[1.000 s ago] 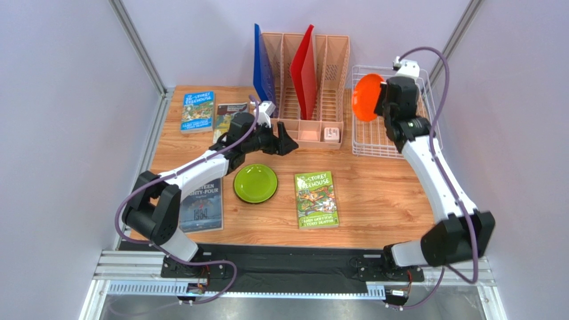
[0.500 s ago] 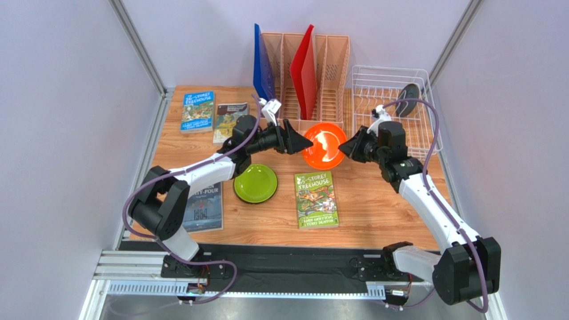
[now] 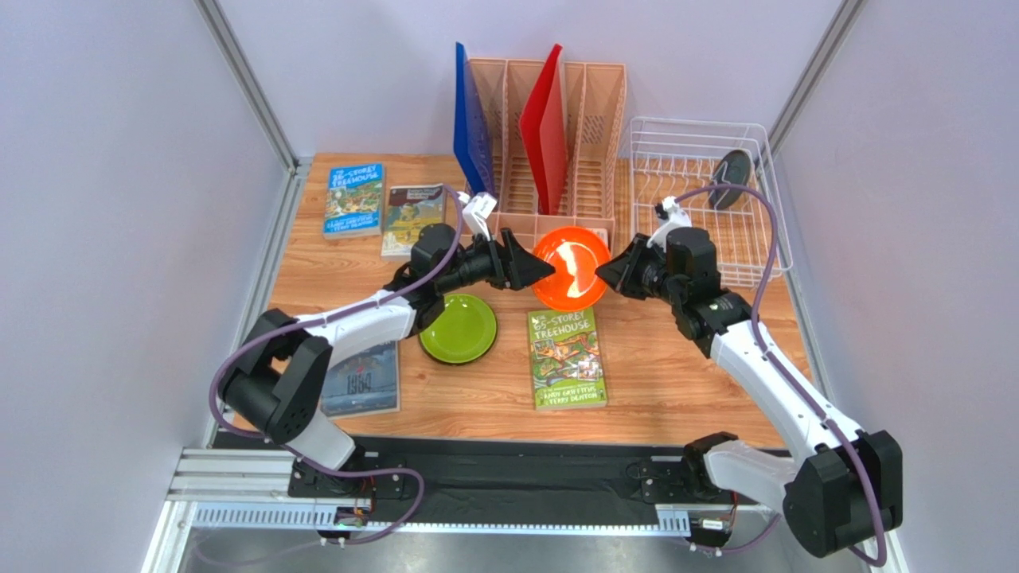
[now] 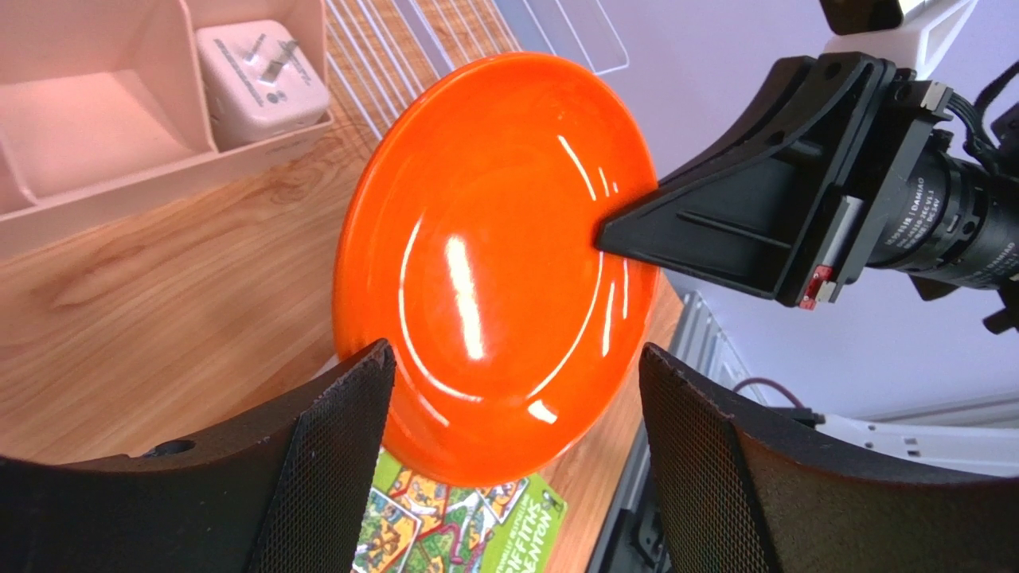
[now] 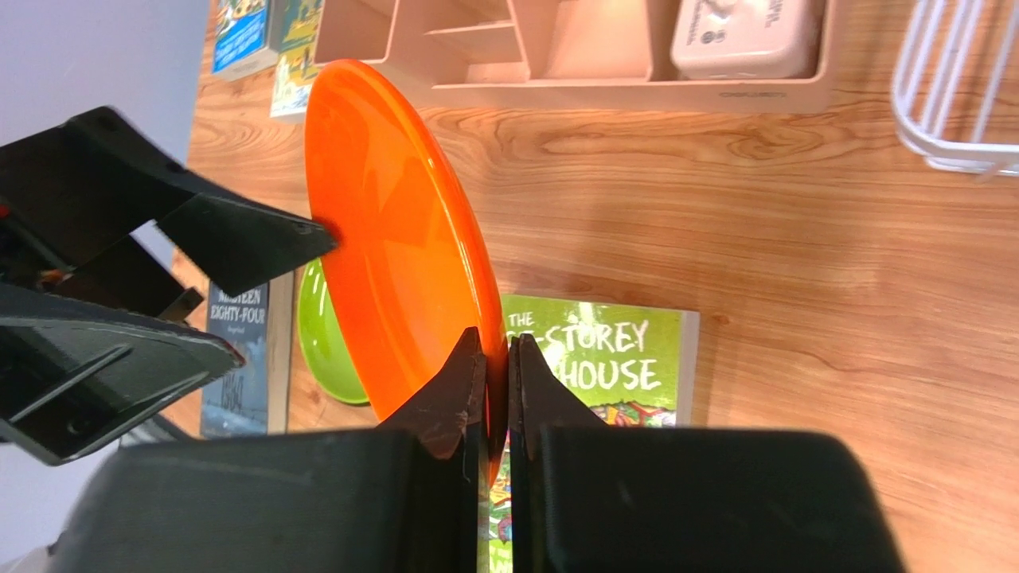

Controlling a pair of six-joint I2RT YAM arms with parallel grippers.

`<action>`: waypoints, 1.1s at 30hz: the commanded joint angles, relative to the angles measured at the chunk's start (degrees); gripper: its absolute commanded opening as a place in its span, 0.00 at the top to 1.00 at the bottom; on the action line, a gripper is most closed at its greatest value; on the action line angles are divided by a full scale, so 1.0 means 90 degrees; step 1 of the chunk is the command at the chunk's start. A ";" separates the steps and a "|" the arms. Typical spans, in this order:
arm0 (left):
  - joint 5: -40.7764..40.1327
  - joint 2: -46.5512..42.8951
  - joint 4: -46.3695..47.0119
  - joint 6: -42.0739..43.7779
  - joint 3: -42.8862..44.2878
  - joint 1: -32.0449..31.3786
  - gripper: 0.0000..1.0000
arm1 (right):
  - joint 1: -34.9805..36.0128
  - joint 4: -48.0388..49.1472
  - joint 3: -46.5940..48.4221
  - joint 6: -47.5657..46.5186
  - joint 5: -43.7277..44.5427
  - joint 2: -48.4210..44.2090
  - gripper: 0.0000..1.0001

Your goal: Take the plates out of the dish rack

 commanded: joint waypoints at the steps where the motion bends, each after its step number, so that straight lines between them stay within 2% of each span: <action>1: -0.0656 -0.0563 -0.0294 0.0414 -0.0179 0.0001 0.19 | 0.0034 0.0113 0.0256 -0.0146 0.0708 -0.0447 1.00; 8: -0.0717 -0.0554 -0.0432 0.0493 -0.0102 0.0001 0.18 | 0.0034 0.0240 0.0256 -0.0030 0.0544 -0.0467 1.00; 17: -0.0375 -0.0037 0.0163 0.0152 0.0103 -0.0009 0.22 | 0.0054 0.1089 0.0158 0.0537 -0.0911 0.0080 1.00; 20: -0.0346 0.0100 0.0292 0.0044 0.0123 -0.0009 0.27 | 0.0054 0.1246 0.0178 0.0654 -0.1234 0.0177 1.00; 22: -0.0345 0.0130 0.0321 0.0024 0.0113 -0.0009 0.41 | 0.0044 0.1246 0.0227 0.0693 -0.1371 0.0217 1.00; 23: -0.0355 0.0110 0.0321 0.0034 0.0084 -0.0009 0.52 | 0.0054 0.1246 0.0227 0.0732 -0.1371 0.0236 1.00; 25: -0.0433 0.0071 0.0253 0.0063 0.0016 -0.0009 0.67 | 0.0054 0.1227 0.0198 0.0742 -0.1313 0.0256 1.00; 26: -0.0462 0.0042 0.0205 0.0102 -0.0014 -0.0009 0.81 | 0.0044 0.1217 0.0197 0.0742 -0.1293 0.0265 1.00; 28: -0.0638 -0.0095 -0.0009 0.0209 -0.0101 -0.0009 0.98 | 0.0054 0.1217 0.0207 0.0723 -0.1303 0.0324 0.99; 30: -0.0862 -0.0260 -0.0244 0.0423 -0.0141 -0.0009 1.00 | 0.0054 0.1187 0.0246 0.0742 -0.1283 0.0392 0.94; 31: -0.0950 -0.0319 -0.0516 0.0492 -0.0151 -0.0009 1.00 | 0.0054 0.1158 0.0256 0.0742 -0.1274 0.0412 0.81; 33: -0.1281 -0.0494 -0.0791 0.0648 -0.0189 -0.0009 1.00 | 0.0054 0.1129 0.0276 0.0742 -0.1167 0.0431 0.63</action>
